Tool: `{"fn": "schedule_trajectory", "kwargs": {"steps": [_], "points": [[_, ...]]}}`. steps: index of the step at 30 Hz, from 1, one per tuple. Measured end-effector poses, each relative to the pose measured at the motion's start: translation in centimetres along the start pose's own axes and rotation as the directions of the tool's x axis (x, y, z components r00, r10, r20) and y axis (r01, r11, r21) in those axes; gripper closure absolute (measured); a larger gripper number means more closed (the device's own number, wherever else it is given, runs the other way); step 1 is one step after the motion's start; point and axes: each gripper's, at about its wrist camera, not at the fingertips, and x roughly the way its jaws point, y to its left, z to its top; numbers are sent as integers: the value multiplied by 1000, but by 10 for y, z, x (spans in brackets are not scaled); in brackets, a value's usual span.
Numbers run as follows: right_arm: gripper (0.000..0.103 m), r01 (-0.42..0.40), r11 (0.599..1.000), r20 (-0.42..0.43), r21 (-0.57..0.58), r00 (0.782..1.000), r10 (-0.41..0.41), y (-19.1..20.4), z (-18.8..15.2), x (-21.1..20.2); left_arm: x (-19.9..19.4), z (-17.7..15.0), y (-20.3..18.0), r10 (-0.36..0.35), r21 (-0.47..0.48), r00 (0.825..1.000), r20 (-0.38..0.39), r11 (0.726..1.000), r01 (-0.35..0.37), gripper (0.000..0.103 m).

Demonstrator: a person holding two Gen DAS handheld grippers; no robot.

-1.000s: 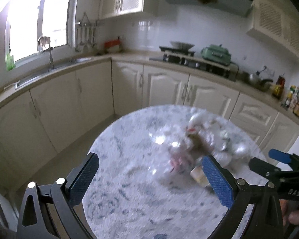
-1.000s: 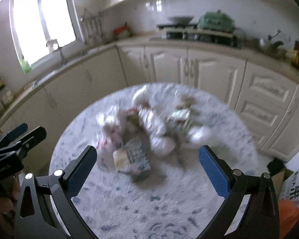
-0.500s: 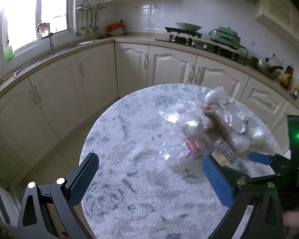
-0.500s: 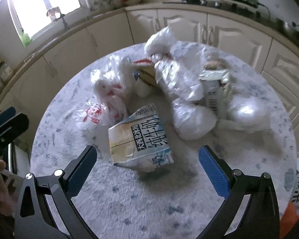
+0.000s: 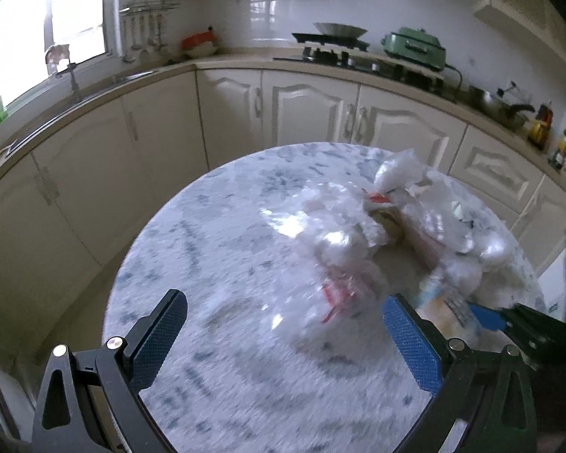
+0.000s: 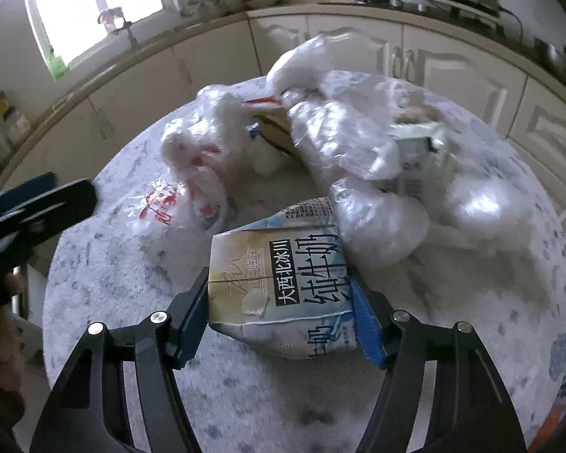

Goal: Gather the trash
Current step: 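Grasp the clear plastic bag with the left tool while the right tool grasps the milk carton, then lift both items off the table, right tool squeezing the carton flat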

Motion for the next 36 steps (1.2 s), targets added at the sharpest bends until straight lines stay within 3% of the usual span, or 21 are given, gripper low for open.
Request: {"fn": "schedule_trajectory", "kwargs": {"steps": [10,12,13,14,17,25,36], "points": [[35,-32,999,28,35,999,31,-10,-3,-21,83,26,-20,10,28,997,-73,1000,-8,2],[35,-37,999,34,36,999,36,-12,-3,-24,96,30,-17,-17,5,996,-84,1000,18,18],[35,-39,999,36,37,999,38,-12,-3,-25,102,31,-13,-68,-23,993,-94,998,66,43],[35,-41,998,38,39,998,40,-12,-4,-26,106,31,-11,-94,-46,989,-110,995,90,50],[36,-51,998,49,44,998,49,-13,-5,-31,106,30,-4,-106,-39,990,-90,994,103,57],[37,-62,996,78,59,995,57,-17,-8,-42,90,7,18,-117,-55,991,-72,992,113,63],[37,-45,995,79,86,996,39,-28,-27,-51,28,-29,17,-126,-29,990,-58,992,125,63]]}}
